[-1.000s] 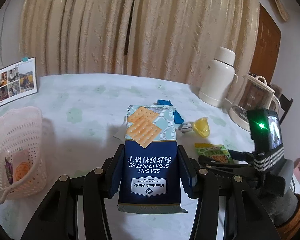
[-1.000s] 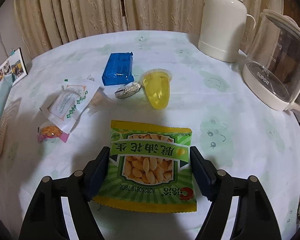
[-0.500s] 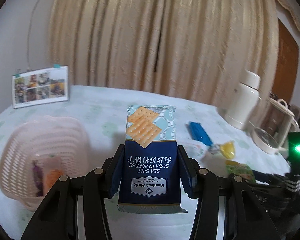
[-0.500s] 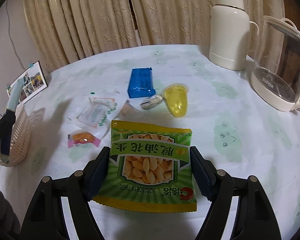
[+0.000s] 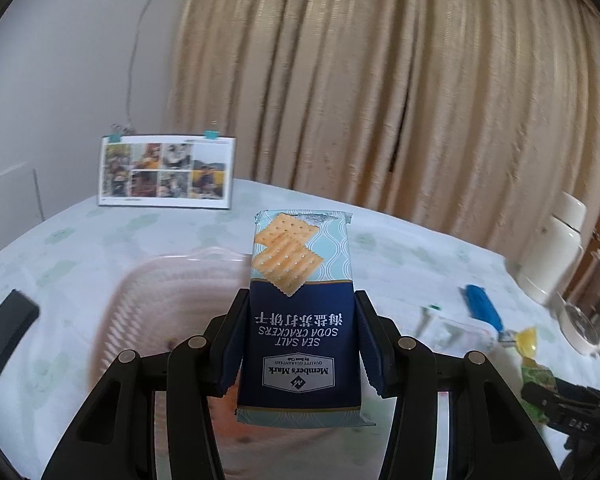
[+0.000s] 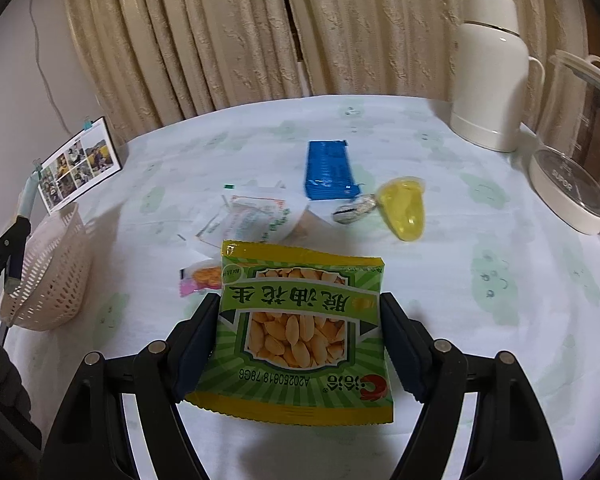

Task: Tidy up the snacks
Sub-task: 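Carry both packs over the pink basket and release them inside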

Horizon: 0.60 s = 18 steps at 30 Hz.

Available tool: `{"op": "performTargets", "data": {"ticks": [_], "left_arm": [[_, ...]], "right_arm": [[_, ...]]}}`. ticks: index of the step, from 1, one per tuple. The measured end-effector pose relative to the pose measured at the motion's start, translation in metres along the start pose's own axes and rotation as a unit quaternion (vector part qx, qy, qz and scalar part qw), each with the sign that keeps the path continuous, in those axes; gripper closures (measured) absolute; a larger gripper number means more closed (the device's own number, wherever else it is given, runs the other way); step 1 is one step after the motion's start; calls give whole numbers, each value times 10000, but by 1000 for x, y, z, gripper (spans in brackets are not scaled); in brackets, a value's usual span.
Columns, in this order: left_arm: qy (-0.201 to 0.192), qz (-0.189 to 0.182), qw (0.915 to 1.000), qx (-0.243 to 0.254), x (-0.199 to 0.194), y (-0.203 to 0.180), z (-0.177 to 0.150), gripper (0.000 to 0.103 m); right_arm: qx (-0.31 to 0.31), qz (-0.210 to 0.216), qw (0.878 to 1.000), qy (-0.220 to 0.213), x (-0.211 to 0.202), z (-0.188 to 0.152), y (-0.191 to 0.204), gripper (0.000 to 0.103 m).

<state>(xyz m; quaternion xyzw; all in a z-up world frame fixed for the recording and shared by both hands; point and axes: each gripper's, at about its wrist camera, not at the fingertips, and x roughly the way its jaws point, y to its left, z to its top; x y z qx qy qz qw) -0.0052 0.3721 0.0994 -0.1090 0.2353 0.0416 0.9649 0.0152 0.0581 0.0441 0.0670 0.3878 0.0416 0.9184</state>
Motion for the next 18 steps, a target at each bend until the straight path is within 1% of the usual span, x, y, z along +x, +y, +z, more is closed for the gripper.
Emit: {"op": "performTargets", "data": {"ticks": [1, 4, 6, 13, 18], "left_arm": [[-4, 54, 10000, -72, 1, 7, 1, 52], [-39, 123, 9996, -250, 1, 23, 3, 48], [-82, 163, 9992, -359, 0, 33, 4, 44], [-251, 446, 9966, -645, -4, 56, 4, 44], [-458, 809, 9929, -744, -11, 65, 5, 44]], "right_arm": [[-16, 13, 10000, 0, 0, 0, 2, 28], [-74, 71, 9999, -6, 0, 2, 11, 28], [-115, 114, 9999, -10, 1, 2, 17, 28], [-272, 382, 9989, -45, -1, 8, 43, 28], [-443, 745, 9961, -183, -7, 19, 72, 28]]}}
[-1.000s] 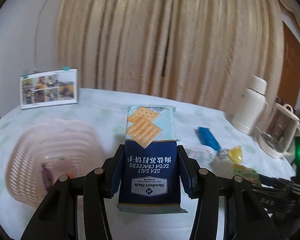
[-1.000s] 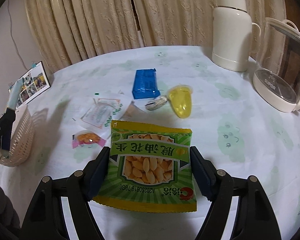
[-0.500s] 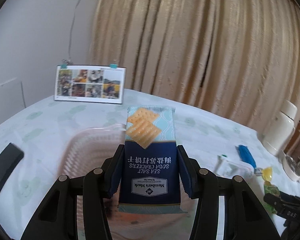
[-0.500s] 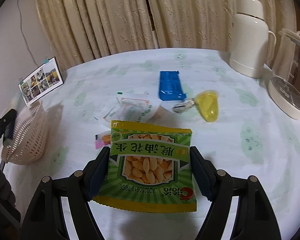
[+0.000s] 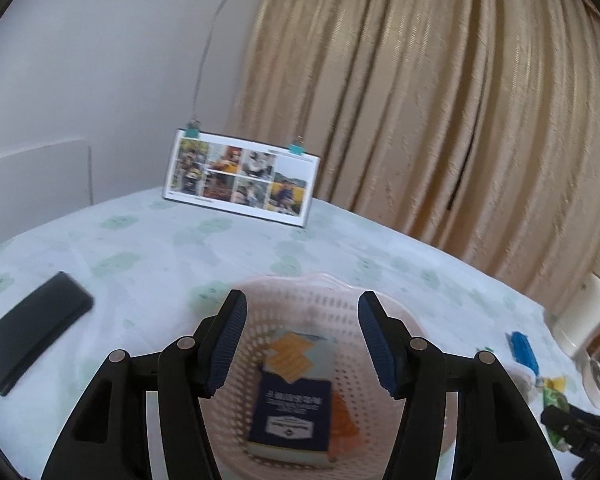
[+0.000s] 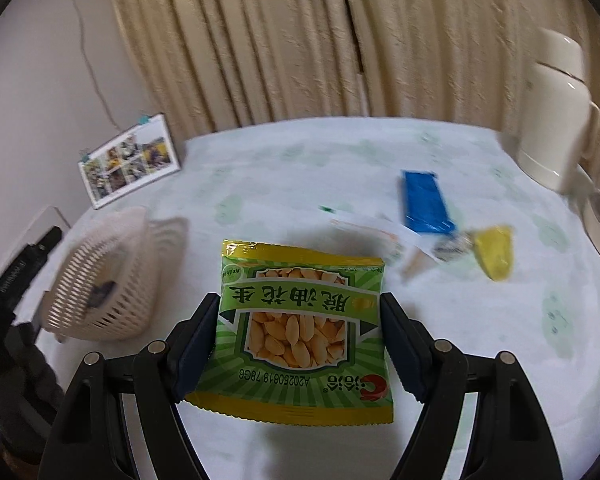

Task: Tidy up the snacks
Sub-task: 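Carry both packs over the pink basket and release them inside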

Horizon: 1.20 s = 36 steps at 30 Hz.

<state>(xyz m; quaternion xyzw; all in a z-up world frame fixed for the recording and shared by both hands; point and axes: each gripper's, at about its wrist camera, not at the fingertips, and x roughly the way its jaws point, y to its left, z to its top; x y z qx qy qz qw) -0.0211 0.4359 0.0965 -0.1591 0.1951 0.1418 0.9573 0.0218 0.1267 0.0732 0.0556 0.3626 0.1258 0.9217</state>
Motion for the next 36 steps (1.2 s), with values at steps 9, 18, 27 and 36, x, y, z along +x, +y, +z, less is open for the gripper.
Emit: {"op": "performTargets", "data": {"ticks": [9, 18, 27, 36], "left_arm": [[-216, 493, 9981, -311, -5, 20, 2, 44], [-310, 685, 9946, -719, -9, 41, 5, 44], [-286, 675, 9930, -923, -9, 50, 6, 44], [-317, 588, 9944, -814, -12, 45, 4, 44]], "right_arm": [[-501, 759, 9958, -141, 6, 19, 74, 28], [-967, 1310, 9866, -39, 27, 20, 140, 27], [-1033, 1462, 9837, 170, 52, 17, 160, 23], [-787, 1534, 9850, 97, 51, 18, 146, 19]]}}
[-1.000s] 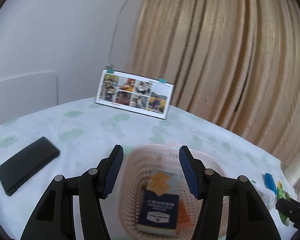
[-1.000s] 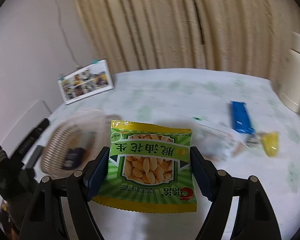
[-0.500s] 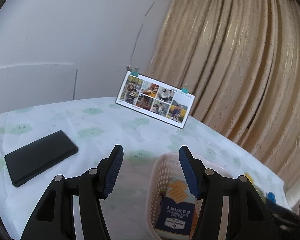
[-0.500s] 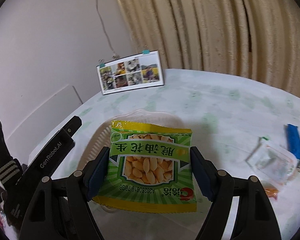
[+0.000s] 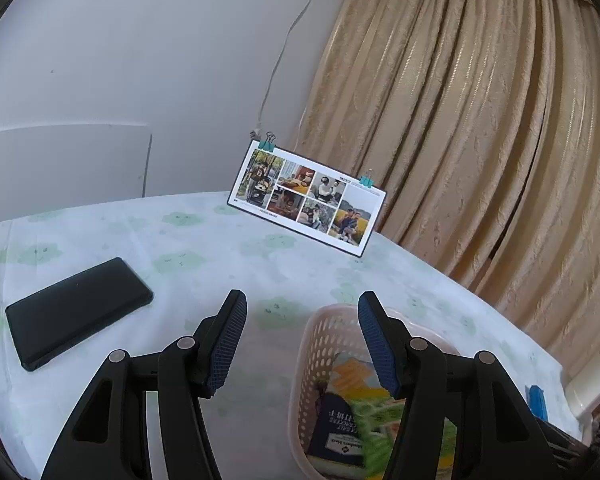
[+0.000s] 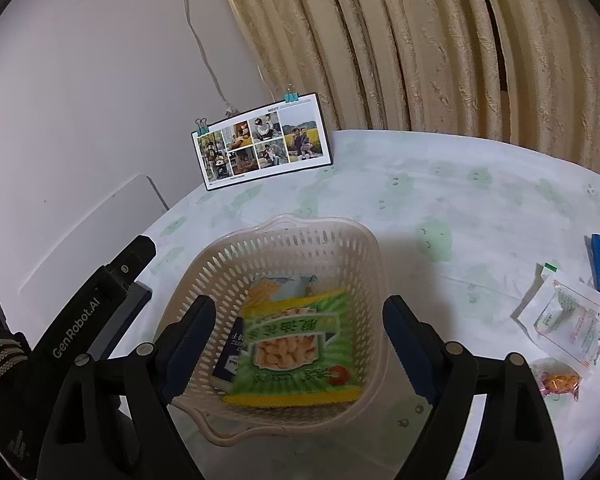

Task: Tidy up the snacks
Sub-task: 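Carry both packs over the pink basket and release them inside, then withdraw both open tools from the basket and lower the right tool onto the yellow jelly cup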

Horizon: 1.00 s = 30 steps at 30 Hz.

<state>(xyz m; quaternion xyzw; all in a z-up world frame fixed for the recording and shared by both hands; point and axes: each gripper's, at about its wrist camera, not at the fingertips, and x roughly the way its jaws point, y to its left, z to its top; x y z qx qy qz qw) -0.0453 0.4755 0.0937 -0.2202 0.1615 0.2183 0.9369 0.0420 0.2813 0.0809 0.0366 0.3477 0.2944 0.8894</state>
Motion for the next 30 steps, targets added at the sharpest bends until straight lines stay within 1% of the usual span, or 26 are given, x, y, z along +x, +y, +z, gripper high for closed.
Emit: {"op": "performTargets", "data": {"ticks": [13, 21, 30], "left_arm": [[-61, -9, 9997, 249, -4, -11, -4, 44], [-68, -5, 9991, 410, -5, -18, -7, 44], [-78, 29, 9974, 714, -4, -32, -13, 44]], "right_arm": [[210, -136, 9997, -20, -10, -10, -19, 19], [378, -440, 9983, -58, -18, -16, -41, 19], [673, -860, 9939, -133, -32, -22, -79, 19]]}}
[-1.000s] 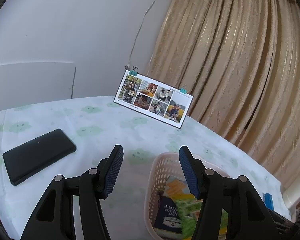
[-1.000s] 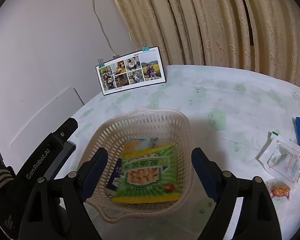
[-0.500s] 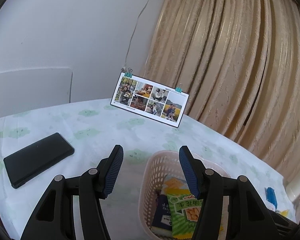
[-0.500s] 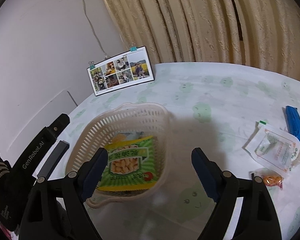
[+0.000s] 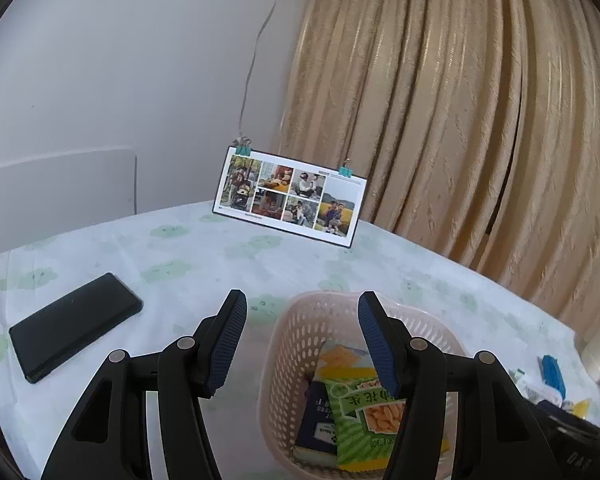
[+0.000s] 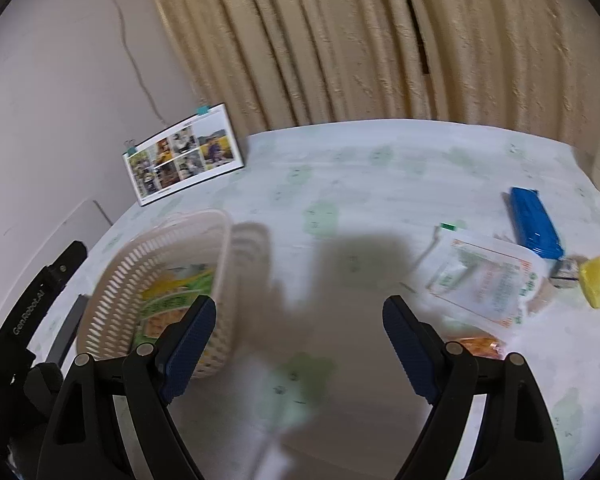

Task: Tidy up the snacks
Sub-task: 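Withdraw both open tools from the basket and lower the right tool onto the yellow jelly cup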

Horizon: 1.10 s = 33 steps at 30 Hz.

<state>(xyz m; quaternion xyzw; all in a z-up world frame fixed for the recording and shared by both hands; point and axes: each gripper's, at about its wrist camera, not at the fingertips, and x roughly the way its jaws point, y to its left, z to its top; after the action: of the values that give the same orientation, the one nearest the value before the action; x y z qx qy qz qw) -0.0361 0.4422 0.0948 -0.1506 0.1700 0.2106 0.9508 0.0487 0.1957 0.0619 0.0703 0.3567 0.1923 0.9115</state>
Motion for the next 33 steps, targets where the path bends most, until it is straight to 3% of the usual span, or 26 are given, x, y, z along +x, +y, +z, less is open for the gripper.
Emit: {"op": "performTargets", "data": {"ticks": [13, 24, 33], "left_arm": [[5, 12, 9993, 366, 0, -19, -7, 42], [221, -406, 9959, 772, -4, -47, -15, 33], [517, -904, 9875, 1187, -12, -79, -19, 27]], "right_arm": [[395, -609, 9972, -184, -21, -5, -61, 19], [819, -1167, 9894, -260, -39, -11, -125, 19], [1106, -1685, 9794, -92, -50, -21, -180, 20]]}}
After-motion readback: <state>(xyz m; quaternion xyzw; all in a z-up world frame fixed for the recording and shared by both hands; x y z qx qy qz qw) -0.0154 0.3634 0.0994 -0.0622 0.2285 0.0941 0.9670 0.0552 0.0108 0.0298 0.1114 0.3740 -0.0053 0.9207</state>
